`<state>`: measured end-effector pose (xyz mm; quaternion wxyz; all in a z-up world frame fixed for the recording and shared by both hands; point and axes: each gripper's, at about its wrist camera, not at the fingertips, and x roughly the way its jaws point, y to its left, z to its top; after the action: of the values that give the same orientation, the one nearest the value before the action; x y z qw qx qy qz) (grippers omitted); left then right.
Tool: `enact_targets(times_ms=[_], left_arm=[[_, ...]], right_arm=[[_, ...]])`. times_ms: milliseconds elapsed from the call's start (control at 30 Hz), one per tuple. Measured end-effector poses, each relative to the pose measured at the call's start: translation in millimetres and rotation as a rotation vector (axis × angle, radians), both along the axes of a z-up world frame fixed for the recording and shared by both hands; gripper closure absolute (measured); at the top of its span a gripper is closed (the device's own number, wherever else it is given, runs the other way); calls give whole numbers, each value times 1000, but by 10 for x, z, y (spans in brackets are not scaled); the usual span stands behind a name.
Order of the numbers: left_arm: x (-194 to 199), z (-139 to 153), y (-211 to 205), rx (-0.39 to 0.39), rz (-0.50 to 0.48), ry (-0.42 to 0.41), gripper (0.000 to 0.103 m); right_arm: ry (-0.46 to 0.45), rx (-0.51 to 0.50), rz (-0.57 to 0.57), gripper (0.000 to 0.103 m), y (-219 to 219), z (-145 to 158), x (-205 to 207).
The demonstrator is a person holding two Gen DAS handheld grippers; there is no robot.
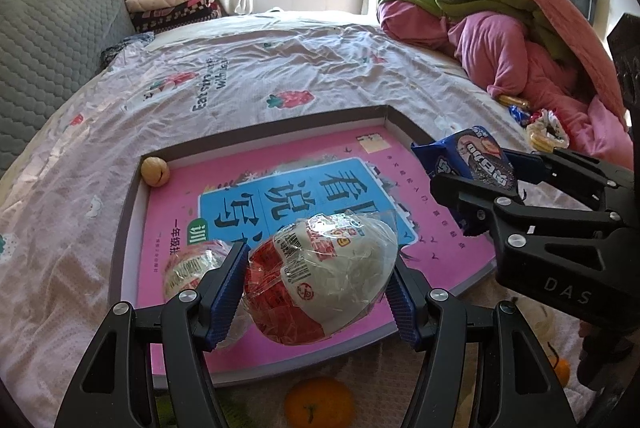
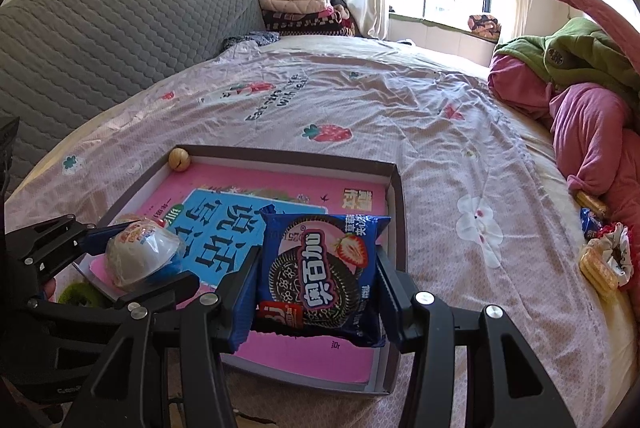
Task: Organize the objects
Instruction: 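Lower the red-and-white egg onto the book with left gripper while right gripper lowers the cookie packet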
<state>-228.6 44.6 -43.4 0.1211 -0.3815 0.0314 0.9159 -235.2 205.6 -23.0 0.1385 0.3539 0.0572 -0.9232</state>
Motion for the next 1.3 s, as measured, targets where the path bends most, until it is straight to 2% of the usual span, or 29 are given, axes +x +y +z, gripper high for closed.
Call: enact_targets(times_ms=[633,1300], left_arm=[[-103,-252,-34,-22,15,-79,37],[-152,-270,-75,-33,35,-82,36]], right_arm=[[-110,21,31,51,-19,-260,-72],[-203,27,19,51,17,-422,-135]])
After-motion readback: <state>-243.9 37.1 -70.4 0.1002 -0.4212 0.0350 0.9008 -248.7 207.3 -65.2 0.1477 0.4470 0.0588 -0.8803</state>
